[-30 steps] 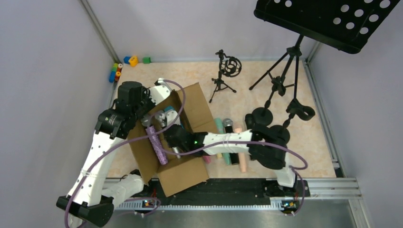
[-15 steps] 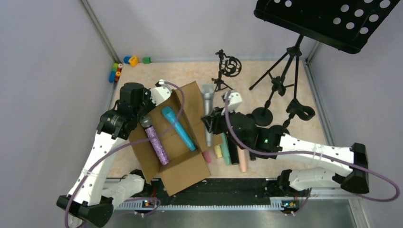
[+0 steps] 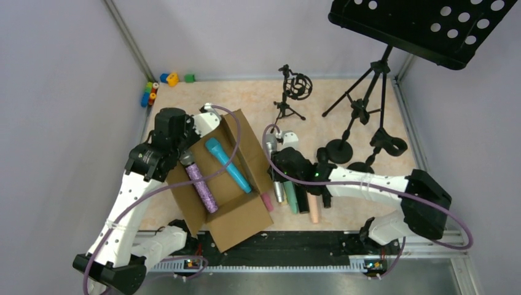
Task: Attach the microphones to the stand
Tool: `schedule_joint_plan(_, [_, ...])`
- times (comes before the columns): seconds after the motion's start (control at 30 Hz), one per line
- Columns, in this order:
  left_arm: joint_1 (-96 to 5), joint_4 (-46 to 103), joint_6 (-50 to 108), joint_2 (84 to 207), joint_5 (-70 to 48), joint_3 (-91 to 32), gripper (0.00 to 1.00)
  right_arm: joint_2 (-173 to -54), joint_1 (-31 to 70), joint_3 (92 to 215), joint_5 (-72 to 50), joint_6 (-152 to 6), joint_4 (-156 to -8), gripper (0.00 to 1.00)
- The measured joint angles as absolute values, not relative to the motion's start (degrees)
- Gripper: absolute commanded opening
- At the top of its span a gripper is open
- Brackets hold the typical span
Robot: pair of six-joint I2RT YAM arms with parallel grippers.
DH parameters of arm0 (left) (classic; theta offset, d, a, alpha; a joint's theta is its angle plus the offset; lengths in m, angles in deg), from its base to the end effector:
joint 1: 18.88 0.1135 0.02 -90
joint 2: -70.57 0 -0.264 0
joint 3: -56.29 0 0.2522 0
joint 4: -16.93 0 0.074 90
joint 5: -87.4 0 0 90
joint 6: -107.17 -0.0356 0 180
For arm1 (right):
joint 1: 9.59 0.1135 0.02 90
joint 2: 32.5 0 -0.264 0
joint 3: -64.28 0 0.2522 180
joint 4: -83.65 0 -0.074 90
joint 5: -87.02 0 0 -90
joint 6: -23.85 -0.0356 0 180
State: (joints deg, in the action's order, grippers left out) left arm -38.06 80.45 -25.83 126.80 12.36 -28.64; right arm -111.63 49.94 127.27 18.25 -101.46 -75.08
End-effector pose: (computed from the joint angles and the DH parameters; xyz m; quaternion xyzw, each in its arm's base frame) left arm 0.1763 -0.0516 0.3922 0.4021 0.7837 0.2077 0.4255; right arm 0.1620 0.2500 0.2375 -0.1051 0.8787 0.2089 0.4162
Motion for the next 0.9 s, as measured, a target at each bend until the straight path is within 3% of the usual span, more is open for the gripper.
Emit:
schedule_joint_plan(0.3, [-38.1, 80.5, -26.1, 126.3, 13.6, -28.6, 0.00, -121.4, 50.0, 127.8, 14.8, -102.4, -80.1, 0.02])
schedule_joint_plan(0.43, [-38.0, 80.5, -26.1, 126.3, 13.6, -28.7, 0.00, -126.2, 50.0, 129.5, 14.0, -102.4, -80.8, 0.18])
schedule_joint_plan(0.57, [-38.1, 80.5, -26.1, 126.3, 13.6, -28.8, 0.00, -129.8, 50.0, 131.3, 13.8, -102.4, -80.9, 0.44])
schedule_joint_plan(0.73, [-38.0, 80.5, -26.1, 126.3, 13.6, -28.8, 0.00, -130.3, 50.0, 131.8, 13.9, -102.3, -80.9, 0.64])
schedule_joint_plan(0.9, [-38.0, 80.5, -26.1, 126.3, 13.8, -28.8, 0.00, -127.0, 50.0, 131.8, 14.8, -102.2, -78.7, 0.68])
